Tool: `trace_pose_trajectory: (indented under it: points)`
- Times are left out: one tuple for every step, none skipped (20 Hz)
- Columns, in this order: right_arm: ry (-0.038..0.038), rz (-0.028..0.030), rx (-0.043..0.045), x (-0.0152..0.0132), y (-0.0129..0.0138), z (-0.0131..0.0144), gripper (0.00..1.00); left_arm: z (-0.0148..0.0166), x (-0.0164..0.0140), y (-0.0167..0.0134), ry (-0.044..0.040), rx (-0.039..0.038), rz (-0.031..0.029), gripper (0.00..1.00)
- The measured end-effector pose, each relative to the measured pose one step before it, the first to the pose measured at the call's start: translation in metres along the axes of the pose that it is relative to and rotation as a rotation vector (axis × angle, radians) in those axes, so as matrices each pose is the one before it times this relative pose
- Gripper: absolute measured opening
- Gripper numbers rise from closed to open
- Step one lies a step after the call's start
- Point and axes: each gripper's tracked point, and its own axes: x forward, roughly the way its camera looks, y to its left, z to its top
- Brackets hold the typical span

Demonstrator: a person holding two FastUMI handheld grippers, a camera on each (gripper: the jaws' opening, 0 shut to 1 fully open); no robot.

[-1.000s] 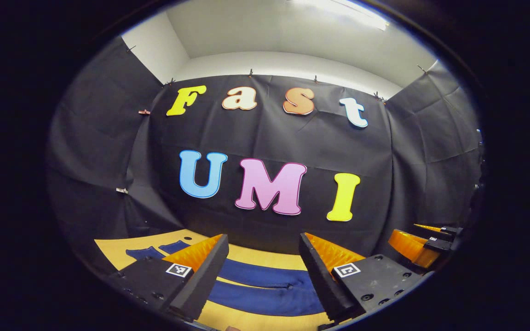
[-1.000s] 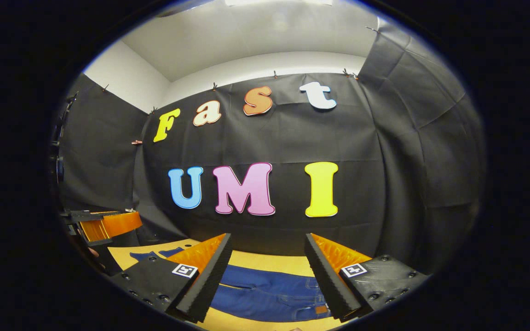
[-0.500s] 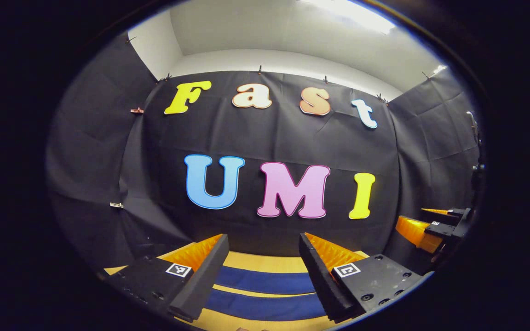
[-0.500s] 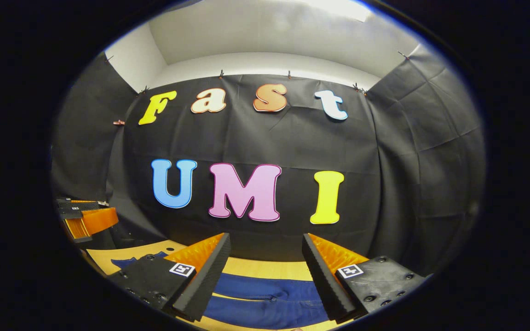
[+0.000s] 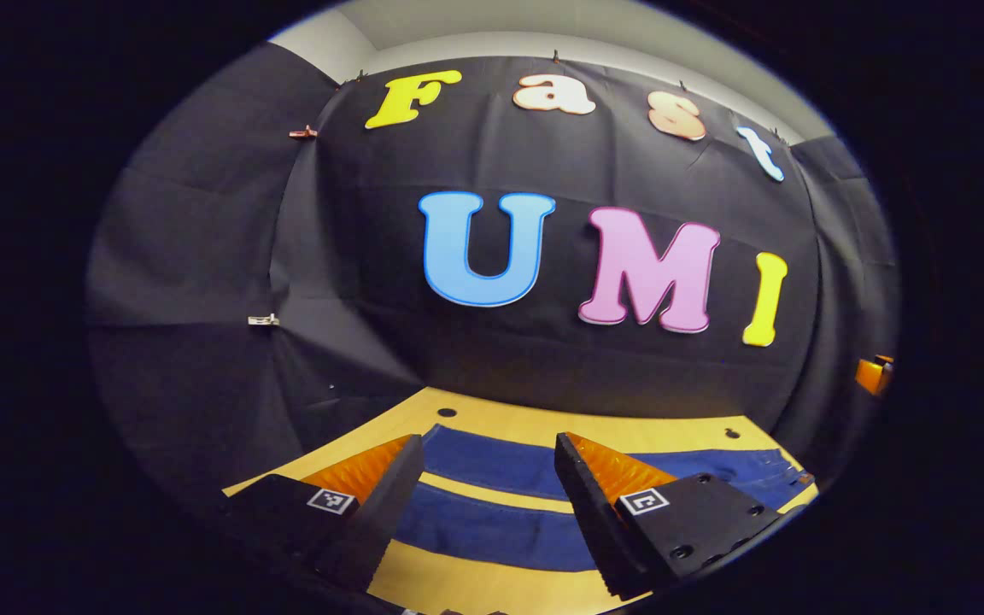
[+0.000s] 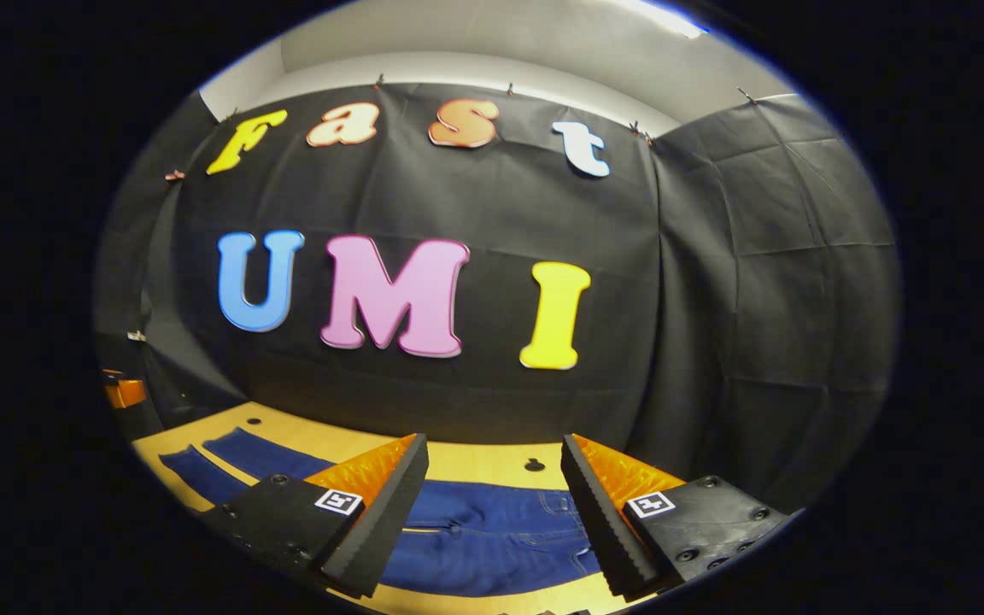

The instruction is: Grasp the waist and the cuffs of the jeans and fold them to make the two legs overlap; first hold the waist and fold one-third of the jeans toward the cuffs, then hold the cuffs and fold the remaining one-third in the same direction to finish folding.

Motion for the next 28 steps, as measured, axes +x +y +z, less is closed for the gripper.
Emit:
trace_pose_trajectory:
  points:
    - [0.03094,0.00917,-0.0451,0.00942,-0.00464,-0.01469,0.96,-0.01343,0.0131,0.01889,0.02717,0.04701,0.01273,0.96]
    - [0.01676,0.01497,-0.06365,0.0093,-0.0049,-0.0117,0.96,-0.0172,0.0117,0.01815,0.0387,0.05558,0.00406,0.97]
    - [0.02088,0.02078,-0.07416,0.00837,-0.00342,-0.01274,0.96,-0.01535,0.01233,0.01984,0.04285,0.07328,0.00732,0.96]
    - [0.02542,0.01736,-0.07599,0.00821,-0.00496,-0.01016,0.96,-0.01626,0.01239,0.0196,0.04297,0.08612,0.01173,0.96]
    - [0.01983,0.01266,-0.05685,0.00789,-0.00411,-0.01148,0.96,-0.01517,0.0095,0.02122,0.02965,0.08,0.01538,0.98]
    - [0.02259,0.0095,-0.02856,0.00936,-0.00244,-0.01143,0.96,-0.01201,0.01184,0.00971,0.02723,0.06411,0.00414,0.99]
    - [0.02822,0.00712,-0.01253,0.00635,-0.00128,-0.01386,0.96,-0.01334,0.01081,0.00487,0.03544,0.0509,-0.01033,0.99]
    - [0.03278,0.00978,-0.00533,0.00588,0.00007,-0.01387,0.96,-0.01373,0.00503,0.00174,0.02732,0.05259,-0.01637,0.98]
    - [0.03655,0.01695,-0.01438,0.00575,0.00201,-0.01367,0.96,-0.01023,0.0072,0.00278,0.01974,0.06527,-0.01632,0.99]
    - [0.04514,0.00582,-0.037,0.00484,0.00079,-0.01557,0.96,-0.00787,0.00695,0.00124,0.01172,0.08113,-0.02294,0.99]
    - [0.03835,-0.00867,-0.04357,0.00381,-0.00263,-0.01223,0.96,-0.00598,0.00657,-0.00214,0.00476,0.09102,-0.03306,0.99]
    - [0.03234,-0.01001,-0.03679,0.00277,-0.00229,-0.00863,0.97,-0.01085,0.011,-0.00176,0.00789,0.09478,-0.03842,0.99]
    - [0.02635,-0.01038,-0.02482,0.00123,-0.0007,-0.00662,0.97,-0.00977,0.01232,-0.00411,0.00739,0.08677,-0.03573,0.99]
    - [0.0265,-0.01335,-0.01505,0.00021,-0.00098,-0.0077,0.97,-0.00941,0.0148,-0.0068,0.00993,0.08055,-0.04334,0.99]
    - [0.01599,-0.00962,-0.00803,-0.00407,0.00221,-0.0064,0.97,-0.00695,0.00914,-0.00661,0.00572,0.0815,-0.04191,0.98]
    - [0.01838,-0.00412,-0.00554,-0.00311,0.00341,-0.00392,0.97,-0.00385,0.00664,-0.0048,-0.00538,0.0853,-0.03849,0.99]
    - [0.02416,0.00099,-0.00382,-0.00299,0.00289,-0.00729,0.97,-0.00342,0.00792,-0.0067,-0.00794,0.08006,-0.03974,0.99]
    - [0.02261,-0.00097,-0.00504,-0.00235,0.00226,-0.00707,0.97,-0.00432,0.00464,-0.00721,-0.00657,0.06662,-0.04234,0.99]
    - [0.01366,-0.00145,-0.00144,-0.00376,0.00173,-0.0041,0.97,-0.00086,0.0046,-0.00832,-0.00747,0.04534,-0.04368,0.98]
    - [0.00902,-0.00069,-0.00073,-0.00438,0.00173,-0.00335,0.97,0.00197,0.00359,-0.00545,-0.01668,0.03524,-0.03555,0.99]
    - [0.00654,-0.00652,-0.00575,-0.00279,0.00018,-0.0048,0.97,-0.00034,0.00553,-0.00663,0.00596,0.02647,-0.03376,0.98]
    - [0.01223,-0.00501,-0.00606,-0.00142,-0.0012,-0.00688,0.97,-0.00885,0.00517,-0.00562,0.02927,0.01178,-0.02971,0.96]
    - [0.02308,0.00484,-0.00082,-0.00211,0.00104,-0.0085,0.97,0.0038,-0.00166,-0.00135,-0.0105,0.02006,-0.00278,0.98]
    - [0.02286,0.00137,0.00007,-0.00227,-0.00045,-0.00858,0.97,0.00485,0.00146,0.00477,-0.01749,0.02351,0.00636,0.96]
    - [0.00662,-0.01014,0.00666,-0.00146,-0.0028,-0.00641,0.97,-0.00077,0.00521,0.00144,0.00517,0.00696,0.00481,0.96]
    - [0.01171,-0.01027,0.00524,0.00117,-0.004,-0.00662,0.97,-0.00545,0.00555,0.00254,0.02341,-0.00105,0.00912,0.98]
    - [0.02196,-0.00511,-0.0014,0.00121,-0.00241,-0.00924,0.97,-0.00049,0.00379,0.00221,0.00707,0.003,0.00299,0.96]
    - [0.01264,-0.0099,-0.01056,0.00189,-0.00459,-0.00674,0.97,0.00356,0.0029,-0.00442,-0.00302,-0.00205,-0.01661,0.88]
